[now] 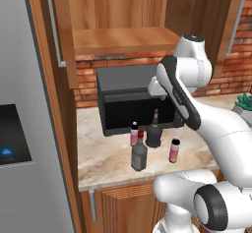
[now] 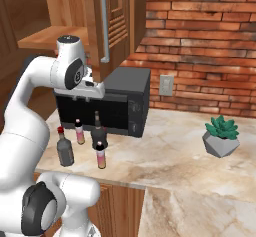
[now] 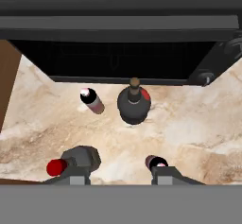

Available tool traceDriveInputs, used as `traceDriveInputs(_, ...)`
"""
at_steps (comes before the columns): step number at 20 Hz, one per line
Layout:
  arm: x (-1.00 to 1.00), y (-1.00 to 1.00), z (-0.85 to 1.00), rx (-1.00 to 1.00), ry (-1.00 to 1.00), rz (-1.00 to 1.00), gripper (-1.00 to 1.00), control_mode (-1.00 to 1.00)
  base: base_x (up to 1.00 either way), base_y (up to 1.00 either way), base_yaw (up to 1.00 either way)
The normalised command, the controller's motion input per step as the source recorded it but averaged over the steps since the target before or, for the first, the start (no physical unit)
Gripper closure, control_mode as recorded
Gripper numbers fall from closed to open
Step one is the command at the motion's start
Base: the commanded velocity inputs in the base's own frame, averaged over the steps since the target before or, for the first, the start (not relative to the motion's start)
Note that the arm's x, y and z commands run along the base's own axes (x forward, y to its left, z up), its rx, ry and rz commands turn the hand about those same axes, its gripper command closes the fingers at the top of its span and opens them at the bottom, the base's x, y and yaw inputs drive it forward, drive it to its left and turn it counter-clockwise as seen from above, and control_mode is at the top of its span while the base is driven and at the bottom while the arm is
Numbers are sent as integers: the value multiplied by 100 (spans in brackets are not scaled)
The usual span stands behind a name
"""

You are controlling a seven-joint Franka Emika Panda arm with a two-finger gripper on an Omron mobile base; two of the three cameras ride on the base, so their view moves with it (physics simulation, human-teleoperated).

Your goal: Sort all alcoholic drinks to one cabinet, and non-alcoholic drinks to the other.

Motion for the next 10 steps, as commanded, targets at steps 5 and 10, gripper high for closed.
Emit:
traceDriveInputs(5,-3,0,-6,0,2,1,-100,-100,0,0,0)
traceDriveInputs(10,-82,46,-42,-11,-18,16,-100,-100,0,0,0)
